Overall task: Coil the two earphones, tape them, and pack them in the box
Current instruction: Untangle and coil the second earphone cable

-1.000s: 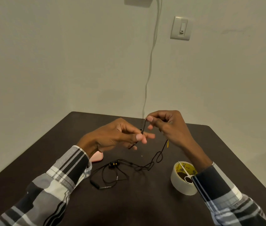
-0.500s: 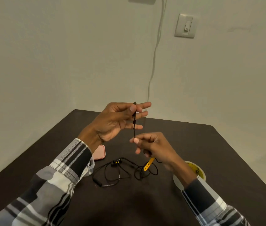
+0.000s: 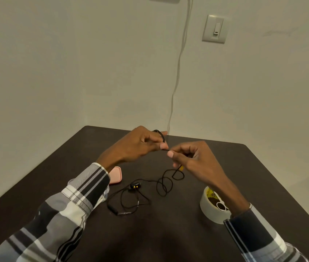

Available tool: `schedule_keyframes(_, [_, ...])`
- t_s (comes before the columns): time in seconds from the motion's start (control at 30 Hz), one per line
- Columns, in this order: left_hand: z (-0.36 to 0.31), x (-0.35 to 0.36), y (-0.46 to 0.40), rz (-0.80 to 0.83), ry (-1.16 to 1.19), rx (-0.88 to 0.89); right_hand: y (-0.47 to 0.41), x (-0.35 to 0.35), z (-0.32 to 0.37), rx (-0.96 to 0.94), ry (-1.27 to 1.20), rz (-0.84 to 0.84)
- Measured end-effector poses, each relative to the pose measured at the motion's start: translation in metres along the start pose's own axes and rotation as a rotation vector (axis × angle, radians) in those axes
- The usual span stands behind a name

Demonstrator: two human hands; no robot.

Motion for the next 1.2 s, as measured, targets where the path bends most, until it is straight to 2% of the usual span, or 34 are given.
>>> schedule_keyframes(0.27, [-0.009,0.007,0.007,0.143,0.099,-0.081,-0.008,-0.013,0.008,-0.012,-0.056,-0.031])
schedule_keyframes(0.4, [-0.012,0.0,0.01,0.043,0.189,-0.054,-0.006,-0.005,0.003,0.123,-0.362,0.058])
schedule_keyframes(0.53, [-0.01,-0.014,0.006,-0.179,0.139,0.022,-0.003,0.004,-0.008,0.216,-0.359,0.157])
schedule_keyframes(0.63, [-0.013,-0.024,0.005,-0.312,0.225,0.043,-0.004,0.006,-0.013,0.259,-0.385,0.112])
schedule_keyframes(0.73, [-0.019,-0.026,0.006,-0.337,0.273,0.054,-0.005,0.003,-0.014,0.258,-0.39,0.05])
schedule_keyframes(0.93, [-0.025,-0.019,0.006,-0.322,0.334,0.042,-0.013,0.012,-0.006,0.2,-0.337,-0.117])
schedule_keyframes(1.07, [-0.029,-0.015,0.005,-0.294,0.323,0.046,-0.019,0.024,-0.002,0.167,-0.33,-0.108])
schedule_keyframes(1.2, [-0.032,-0.017,0.006,-0.287,0.32,0.045,-0.017,0.031,-0.001,0.151,-0.448,-0.151])
Point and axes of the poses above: each hand's wrist, its own y-axis away from the middle knuckle, its own x-axis out of the palm, z = x × y, the point moved 2 cm from there along -y, towards the middle knuckle, and after that the axes turned 10 degrees about y, right-handed, at the moved point
